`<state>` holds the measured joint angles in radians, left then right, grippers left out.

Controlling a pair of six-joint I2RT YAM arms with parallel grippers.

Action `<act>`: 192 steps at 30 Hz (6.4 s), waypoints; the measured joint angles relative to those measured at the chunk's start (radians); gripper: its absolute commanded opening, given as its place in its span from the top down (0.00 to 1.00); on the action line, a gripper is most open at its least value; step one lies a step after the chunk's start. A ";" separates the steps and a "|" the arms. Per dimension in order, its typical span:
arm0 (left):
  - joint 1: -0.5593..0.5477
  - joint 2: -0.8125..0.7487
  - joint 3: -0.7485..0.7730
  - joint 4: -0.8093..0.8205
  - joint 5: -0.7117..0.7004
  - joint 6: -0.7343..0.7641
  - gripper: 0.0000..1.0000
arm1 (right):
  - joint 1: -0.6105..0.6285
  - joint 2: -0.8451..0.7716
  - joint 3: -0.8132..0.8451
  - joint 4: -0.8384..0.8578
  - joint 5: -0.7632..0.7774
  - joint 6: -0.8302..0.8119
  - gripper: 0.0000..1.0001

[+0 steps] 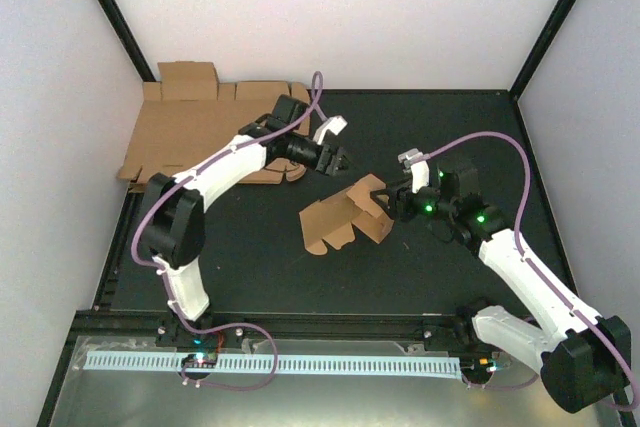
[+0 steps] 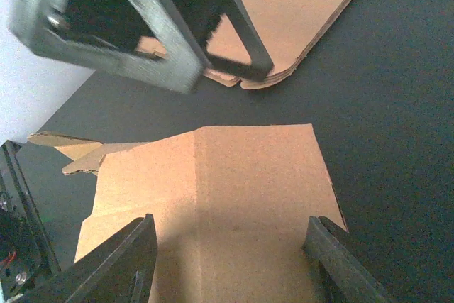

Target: Fold the paper box

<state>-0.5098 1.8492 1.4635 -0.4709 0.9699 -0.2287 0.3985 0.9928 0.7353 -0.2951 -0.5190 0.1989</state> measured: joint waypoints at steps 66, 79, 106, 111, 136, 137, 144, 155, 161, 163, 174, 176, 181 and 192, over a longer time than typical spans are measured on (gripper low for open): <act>-0.277 -0.612 -0.600 0.333 -0.836 0.700 0.70 | 0.000 0.016 0.000 0.010 -0.015 -0.018 0.38; -0.277 -0.648 -0.632 0.371 -0.812 0.678 0.98 | 0.000 0.029 0.000 0.026 -0.037 -0.018 0.38; -0.140 -0.600 -0.657 0.492 -0.521 0.492 0.93 | 0.012 0.041 0.013 -0.005 0.004 -0.039 0.36; -0.140 -0.599 -0.647 0.468 -0.498 0.512 0.93 | 0.044 0.042 0.061 -0.084 0.078 -0.046 0.34; -0.140 -0.606 -0.647 0.431 -0.467 0.550 0.92 | 0.262 0.120 0.167 -0.286 0.424 -0.105 0.24; -0.140 -0.606 -0.647 0.430 -0.467 0.550 0.92 | 0.275 0.127 0.171 -0.288 0.443 -0.105 0.25; -0.140 -0.606 -0.647 0.430 -0.467 0.550 0.90 | 0.323 0.162 0.191 -0.289 0.551 -0.104 0.29; -0.140 -0.640 -0.647 0.427 -0.453 0.529 0.39 | 0.344 0.181 0.201 -0.289 0.595 -0.100 0.33; -0.140 -0.734 -0.647 0.424 -0.461 0.478 0.02 | 0.344 0.179 0.201 -0.287 0.595 -0.085 0.35; -0.140 -0.792 -0.647 0.415 -0.489 0.450 0.01 | 0.344 0.179 0.201 -0.284 0.595 -0.081 0.35; -0.139 -0.944 -0.786 0.341 -0.815 0.145 0.01 | 0.344 0.179 0.201 -0.281 0.594 -0.078 0.33; -0.139 -0.944 -0.821 0.314 -0.820 0.119 0.01 | 0.344 0.179 0.201 -0.281 0.591 -0.077 0.32; -0.140 -0.944 -0.917 0.331 -0.821 0.085 0.06 | 0.343 0.170 0.193 -0.274 0.584 -0.070 0.28; -0.140 -0.893 -1.023 0.476 -0.832 0.080 0.27 | 0.343 0.098 0.175 -0.312 0.560 -0.062 0.23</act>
<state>-0.6495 0.9558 0.4400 0.0055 0.1375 -0.1490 0.7418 1.0904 0.9108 -0.6071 0.0406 0.1368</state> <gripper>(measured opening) 0.798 0.769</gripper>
